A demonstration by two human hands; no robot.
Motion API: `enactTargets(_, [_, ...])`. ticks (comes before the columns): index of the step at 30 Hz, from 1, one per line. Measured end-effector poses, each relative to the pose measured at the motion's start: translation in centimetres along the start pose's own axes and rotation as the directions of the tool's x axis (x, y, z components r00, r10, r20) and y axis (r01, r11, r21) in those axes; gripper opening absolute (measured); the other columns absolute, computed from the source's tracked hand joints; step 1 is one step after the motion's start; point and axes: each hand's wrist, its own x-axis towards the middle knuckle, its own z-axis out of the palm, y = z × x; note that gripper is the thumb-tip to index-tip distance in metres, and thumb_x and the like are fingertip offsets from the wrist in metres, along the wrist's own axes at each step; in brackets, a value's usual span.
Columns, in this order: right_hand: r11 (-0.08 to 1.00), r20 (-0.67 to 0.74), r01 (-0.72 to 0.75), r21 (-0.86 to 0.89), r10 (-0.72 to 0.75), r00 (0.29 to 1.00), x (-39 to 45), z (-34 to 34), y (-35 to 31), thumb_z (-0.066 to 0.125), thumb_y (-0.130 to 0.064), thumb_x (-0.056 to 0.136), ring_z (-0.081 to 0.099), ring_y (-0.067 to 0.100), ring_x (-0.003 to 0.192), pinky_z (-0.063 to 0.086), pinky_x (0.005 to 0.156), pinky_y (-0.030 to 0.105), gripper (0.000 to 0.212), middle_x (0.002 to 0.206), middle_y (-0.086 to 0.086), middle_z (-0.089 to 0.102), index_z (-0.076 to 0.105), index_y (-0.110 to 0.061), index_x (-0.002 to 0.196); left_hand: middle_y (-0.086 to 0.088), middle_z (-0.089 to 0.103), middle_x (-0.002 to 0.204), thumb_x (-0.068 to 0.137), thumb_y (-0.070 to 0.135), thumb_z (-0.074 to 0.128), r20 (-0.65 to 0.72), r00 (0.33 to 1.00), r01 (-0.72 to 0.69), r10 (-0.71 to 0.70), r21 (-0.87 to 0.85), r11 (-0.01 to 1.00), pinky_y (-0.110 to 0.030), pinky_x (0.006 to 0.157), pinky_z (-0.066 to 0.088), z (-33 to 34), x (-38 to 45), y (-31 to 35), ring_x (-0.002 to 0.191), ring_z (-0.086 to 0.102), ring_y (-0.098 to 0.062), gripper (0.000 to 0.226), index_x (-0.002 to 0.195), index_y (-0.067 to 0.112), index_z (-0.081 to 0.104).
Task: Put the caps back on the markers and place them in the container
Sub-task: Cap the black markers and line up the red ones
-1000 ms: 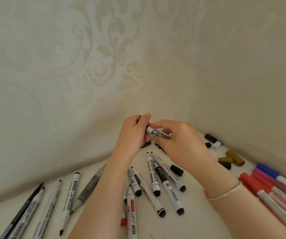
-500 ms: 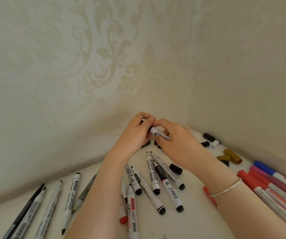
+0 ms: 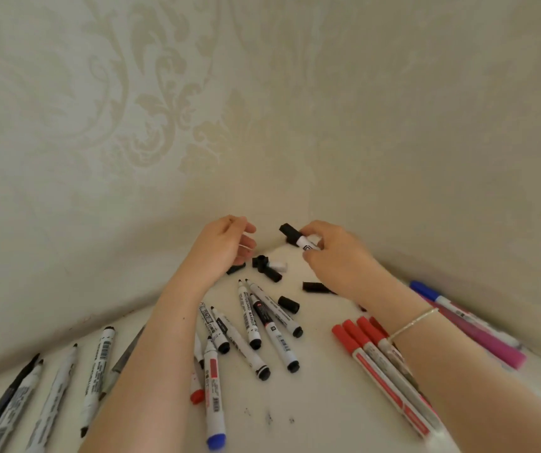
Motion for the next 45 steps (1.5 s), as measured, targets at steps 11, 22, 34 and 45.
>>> enactTargets(11, [0.780,0.092,-0.322,-0.537,0.433,0.896,-4.9,-7.6,5.7,0.053,-0.010,0.088,0.053,0.018,0.080,0.039,0.065,0.026,0.037,0.092,0.003,0.053,0.050,-0.009,0.125,-0.001,0.069,0.091,0.099,0.013,0.046,0.257,0.964,-0.013,-0.066,0.295,0.955,-0.026,0.073,0.050,3.4,-0.9,-0.2,0.074,0.066,-0.010,0.017,0.095,0.019,0.062])
enactTargets(22, [0.717,0.084,-0.270,-0.643,0.416,0.905,-4.2,-6.6,7.5,0.057,-0.006,0.083,0.051,0.014,0.064,0.040,0.055,0.024,0.022,0.071,0.002,0.051,0.055,-0.007,0.105,-0.001,0.070,0.090,0.098,0.013,0.049,0.340,0.937,-0.036,-0.080,0.323,0.946,-0.027,0.075,0.051,4.0,-0.9,-0.6,0.077,0.066,-0.011,0.017,0.097,0.021,0.063])
enactTargets(34, [0.779,0.025,-0.226,-0.585,0.295,0.955,-1.3,-5.3,5.7,0.052,-0.009,0.089,0.052,0.020,0.083,0.045,0.071,0.028,0.030,0.095,0.005,0.051,0.051,-0.009,0.119,0.002,0.068,0.089,0.092,0.006,0.058,0.408,0.904,-0.026,-0.127,0.348,0.937,-0.020,0.073,0.054,3.1,-0.8,-1.4,0.073,0.066,-0.009,0.017,0.091,0.019,0.068])
enactTargets(45, [0.727,0.160,0.054,-0.684,0.078,0.984,2.6,0.7,5.7,0.048,-0.009,0.091,0.057,0.026,0.106,0.044,0.091,0.031,0.032,0.120,0.008,0.058,0.057,-0.013,0.121,0.006,0.069,0.077,0.087,0.011,0.065,0.398,0.901,-0.019,-0.171,0.430,0.902,-0.015,0.068,0.046,2.1,-0.6,-2.0,0.069,0.062,0.000,0.019,0.103,0.019,0.071])
